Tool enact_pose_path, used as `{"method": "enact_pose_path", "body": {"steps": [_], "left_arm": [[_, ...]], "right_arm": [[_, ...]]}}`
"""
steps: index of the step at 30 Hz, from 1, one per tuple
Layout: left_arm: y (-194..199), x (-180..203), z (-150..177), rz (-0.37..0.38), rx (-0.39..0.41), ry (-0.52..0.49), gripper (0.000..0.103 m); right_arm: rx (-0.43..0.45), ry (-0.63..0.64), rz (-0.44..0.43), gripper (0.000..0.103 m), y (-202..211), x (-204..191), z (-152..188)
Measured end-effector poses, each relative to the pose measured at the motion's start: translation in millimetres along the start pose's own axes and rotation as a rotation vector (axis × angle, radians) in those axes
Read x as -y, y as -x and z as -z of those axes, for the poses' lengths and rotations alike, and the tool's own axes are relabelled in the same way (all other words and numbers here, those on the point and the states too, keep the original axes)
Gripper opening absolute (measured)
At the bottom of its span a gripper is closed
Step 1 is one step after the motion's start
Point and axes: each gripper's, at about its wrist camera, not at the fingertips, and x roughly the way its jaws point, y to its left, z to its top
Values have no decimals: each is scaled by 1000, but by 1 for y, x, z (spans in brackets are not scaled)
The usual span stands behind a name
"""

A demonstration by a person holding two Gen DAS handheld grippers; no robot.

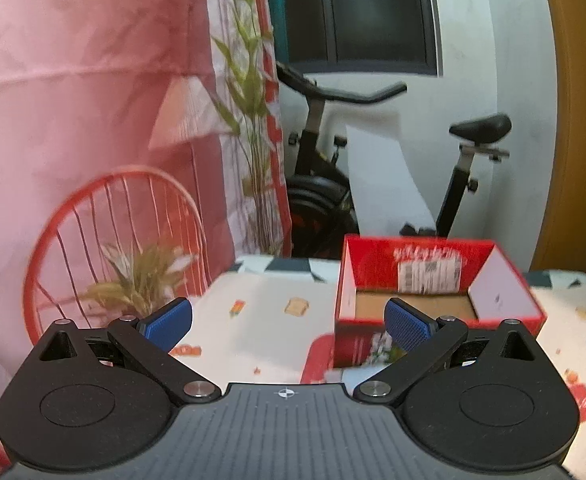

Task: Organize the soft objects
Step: 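Close the left tool on the blue cotton-pad bag while the right tool grips its other end, then lift the blue cotton-pad bag with both tools off the table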

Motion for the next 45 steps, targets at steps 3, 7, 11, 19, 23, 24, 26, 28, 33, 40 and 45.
{"method": "enact_pose_path", "body": {"steps": [3, 7, 11, 19, 23, 24, 26, 28, 33, 40, 45], "left_arm": [[-17, -2, 18, 7, -41, -1, 103], [-39, -6, 45, 31, -103, 14, 103], [-60, -16, 66, 95, -153, 78, 103], [-96, -12, 92, 130, -242, 48, 98], [-108, -12, 98, 173, -294, 65, 85], [-114, -14, 99, 181, -308, 80, 85], [-120, -14, 100, 187, -316, 95, 84], [-127, -14, 97, 187, -308, 90, 77], [-136, -12, 87, 253, -295, 82, 50], [-156, -1, 91, 391, -341, 122, 50], [-167, 2, 106, 453, -399, 208, 51]], "right_arm": [[-35, 18, -10, 103, -17, -8, 20], [-107, 47, -55, 103, -38, -20, 42], [-189, 67, -80, 103, -60, -31, 60], [-287, 67, -140, 103, -91, -42, 90], [-310, 44, -207, 94, -103, -40, 96], [-317, 41, -220, 89, -106, -41, 96], [-331, 27, -249, 83, -112, -42, 95], [-343, 16, -269, 78, -118, -44, 95], [-352, 20, -311, 65, -131, -53, 95], [-364, 20, -372, 57, -141, -63, 101], [-359, 29, -388, 53, -141, -59, 100]]}}
